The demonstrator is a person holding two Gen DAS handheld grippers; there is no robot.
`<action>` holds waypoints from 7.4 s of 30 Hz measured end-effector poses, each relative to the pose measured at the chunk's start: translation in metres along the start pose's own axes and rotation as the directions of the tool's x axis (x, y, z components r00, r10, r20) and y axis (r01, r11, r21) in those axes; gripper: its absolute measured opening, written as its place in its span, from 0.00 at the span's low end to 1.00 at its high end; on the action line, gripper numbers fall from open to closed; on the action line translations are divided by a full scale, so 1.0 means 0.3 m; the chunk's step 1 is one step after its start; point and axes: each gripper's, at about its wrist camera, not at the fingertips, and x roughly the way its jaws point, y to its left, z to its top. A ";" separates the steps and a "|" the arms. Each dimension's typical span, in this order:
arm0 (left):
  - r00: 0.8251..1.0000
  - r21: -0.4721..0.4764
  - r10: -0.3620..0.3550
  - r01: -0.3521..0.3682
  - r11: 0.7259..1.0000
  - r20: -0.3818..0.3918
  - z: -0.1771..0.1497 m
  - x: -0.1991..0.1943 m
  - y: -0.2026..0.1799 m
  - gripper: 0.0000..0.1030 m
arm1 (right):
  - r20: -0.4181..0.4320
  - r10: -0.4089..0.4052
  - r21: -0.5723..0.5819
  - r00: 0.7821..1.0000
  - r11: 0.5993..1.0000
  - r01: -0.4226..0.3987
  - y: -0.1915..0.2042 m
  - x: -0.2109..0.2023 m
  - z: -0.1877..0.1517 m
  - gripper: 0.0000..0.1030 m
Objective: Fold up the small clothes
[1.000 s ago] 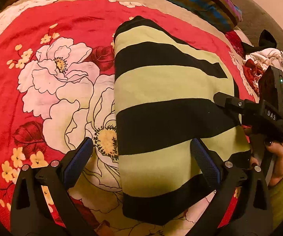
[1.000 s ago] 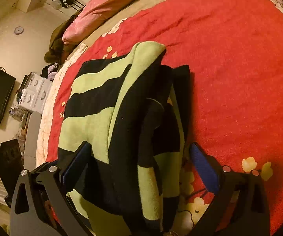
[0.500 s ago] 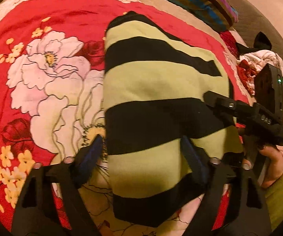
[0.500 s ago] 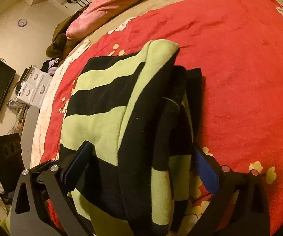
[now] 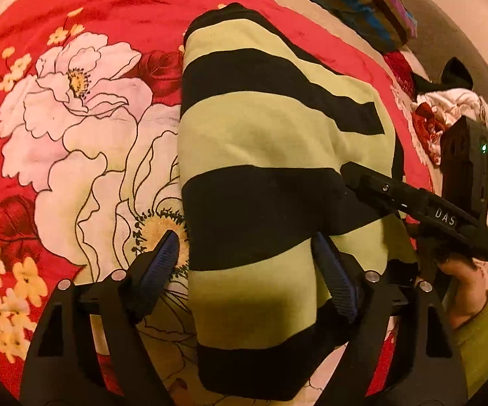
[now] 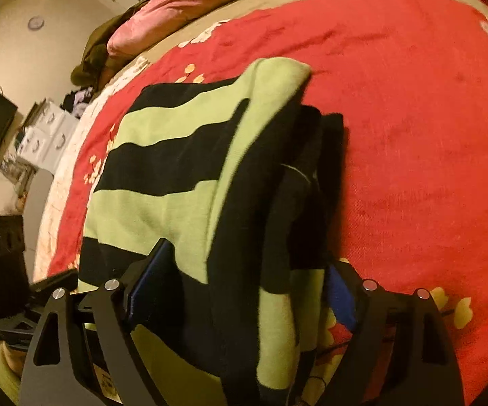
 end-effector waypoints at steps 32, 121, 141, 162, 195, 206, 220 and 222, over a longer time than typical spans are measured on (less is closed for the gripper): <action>0.994 0.074 0.018 -0.026 0.997 0.110 -0.026 -0.163 -0.103 0.35 | 0.108 0.065 -0.124 0.992 0.991 -0.052 0.175 -0.168 0.000 0.47; 0.842 0.007 0.255 -0.294 0.956 0.476 -0.402 -0.816 -0.091 0.91 | 0.543 -0.111 -0.277 0.833 0.912 0.302 0.614 -0.688 -0.363 0.96; 0.816 0.005 0.246 -0.292 0.957 0.524 -0.531 -0.850 -0.073 0.91 | 0.572 -0.102 -0.293 0.814 0.901 0.319 0.652 -0.735 -0.532 0.96; 0.816 0.011 0.246 -0.295 0.955 0.523 -0.662 -0.806 -0.030 0.91 | 0.607 -0.141 -0.262 0.782 0.893 0.365 0.646 -0.691 -0.710 0.96; 0.869 -0.018 0.311 -0.330 0.944 0.384 -0.668 -0.624 0.063 0.91 | 0.422 -0.241 -0.253 0.874 0.895 0.368 0.529 -0.428 -0.749 0.96; 0.872 -0.018 0.323 -0.341 0.940 0.369 -0.665 -0.618 0.065 0.91 | 0.420 -0.251 -0.251 0.872 0.892 0.377 0.531 -0.428 -0.751 0.96; 0.865 -0.018 0.340 -0.359 0.933 0.369 -0.665 -0.616 0.070 0.91 | 0.416 -0.258 -0.242 0.872 0.893 0.380 0.521 -0.429 -0.751 0.96; 0.860 -0.016 0.350 -0.371 0.928 0.371 -0.665 -0.617 0.068 0.91 | 0.413 -0.259 -0.238 0.873 0.895 0.378 0.519 -0.429 -0.752 0.96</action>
